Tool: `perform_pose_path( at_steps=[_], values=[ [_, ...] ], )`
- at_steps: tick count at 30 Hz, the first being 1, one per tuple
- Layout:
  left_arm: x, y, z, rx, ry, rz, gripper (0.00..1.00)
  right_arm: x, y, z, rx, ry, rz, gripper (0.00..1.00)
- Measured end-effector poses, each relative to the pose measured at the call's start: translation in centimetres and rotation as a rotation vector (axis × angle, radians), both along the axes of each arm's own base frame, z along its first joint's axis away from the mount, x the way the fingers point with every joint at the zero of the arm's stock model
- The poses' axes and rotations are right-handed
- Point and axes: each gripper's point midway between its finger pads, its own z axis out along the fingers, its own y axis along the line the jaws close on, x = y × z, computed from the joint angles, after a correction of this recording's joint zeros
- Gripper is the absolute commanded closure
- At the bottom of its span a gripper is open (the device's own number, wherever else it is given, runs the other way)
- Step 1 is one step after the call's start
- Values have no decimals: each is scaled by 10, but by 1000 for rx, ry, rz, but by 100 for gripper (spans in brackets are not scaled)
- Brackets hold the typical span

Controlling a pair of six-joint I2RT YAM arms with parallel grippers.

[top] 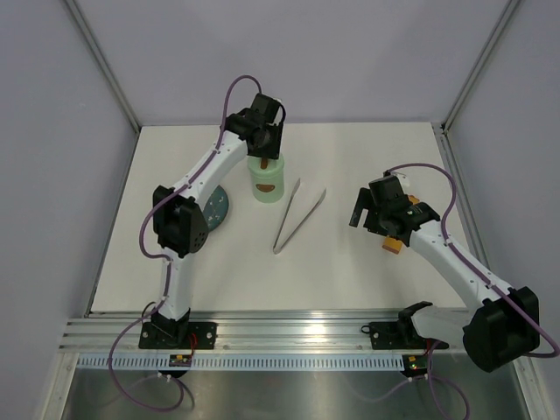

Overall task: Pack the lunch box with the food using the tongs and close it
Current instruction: Reset both arms

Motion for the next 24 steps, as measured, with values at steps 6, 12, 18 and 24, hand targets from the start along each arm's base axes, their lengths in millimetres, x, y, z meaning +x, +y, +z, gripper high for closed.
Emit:
perform_pose_path(
  at_steps=[6, 12, 18, 24],
  values=[
    [-16, 3, 19, 5, 0, -7, 55, -1, 2, -2, 8, 9, 8, 3],
    [-42, 6, 92, -83, -151, -27, 54, -1, 3, -2, 10, 10, 10, 3],
    [-88, 18, 157, -228, -325, -72, 49, 0, 0, -2, -2, 6, 1, 2],
    [-129, 32, 135, -264, -318, -110, 46, 3, 0, 2, -3, -15, 0, 0]
  ],
)
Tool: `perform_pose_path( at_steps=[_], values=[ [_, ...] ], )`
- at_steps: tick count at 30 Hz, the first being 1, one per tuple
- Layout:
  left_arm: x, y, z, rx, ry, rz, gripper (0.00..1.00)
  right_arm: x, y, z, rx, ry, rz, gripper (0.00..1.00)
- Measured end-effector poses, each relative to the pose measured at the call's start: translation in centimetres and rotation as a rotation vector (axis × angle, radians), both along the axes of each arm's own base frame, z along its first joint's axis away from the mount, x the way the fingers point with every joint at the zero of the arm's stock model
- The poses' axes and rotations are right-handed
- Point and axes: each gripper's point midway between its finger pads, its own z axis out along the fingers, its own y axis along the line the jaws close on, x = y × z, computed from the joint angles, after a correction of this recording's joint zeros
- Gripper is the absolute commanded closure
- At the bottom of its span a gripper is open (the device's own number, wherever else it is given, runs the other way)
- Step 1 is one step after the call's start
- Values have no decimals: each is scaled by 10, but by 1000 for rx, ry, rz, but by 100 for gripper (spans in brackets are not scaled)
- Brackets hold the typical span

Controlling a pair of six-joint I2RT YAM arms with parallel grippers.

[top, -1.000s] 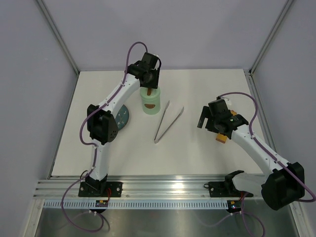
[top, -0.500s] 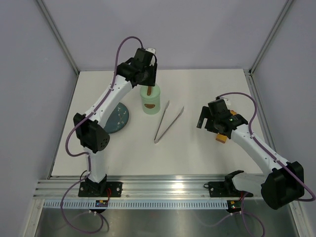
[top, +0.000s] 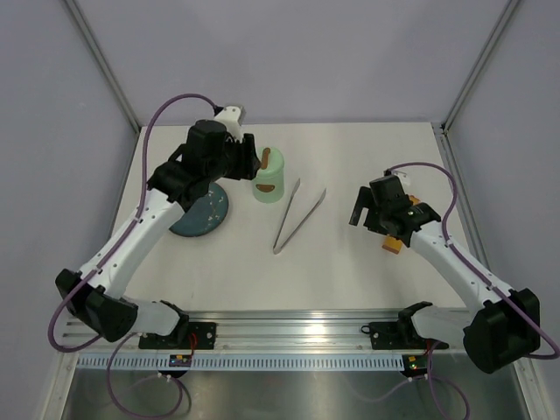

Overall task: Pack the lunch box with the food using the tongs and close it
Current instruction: Reset both arms

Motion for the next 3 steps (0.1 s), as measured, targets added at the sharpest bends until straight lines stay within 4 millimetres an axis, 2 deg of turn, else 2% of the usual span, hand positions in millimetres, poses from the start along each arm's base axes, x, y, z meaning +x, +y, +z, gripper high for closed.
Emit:
perform_pose_path(
  at_steps=[3],
  values=[
    [-15, 0, -30, 13, 63, -35, 45, 3, 0, 4, 4, -23, -4, 1]
  ],
)
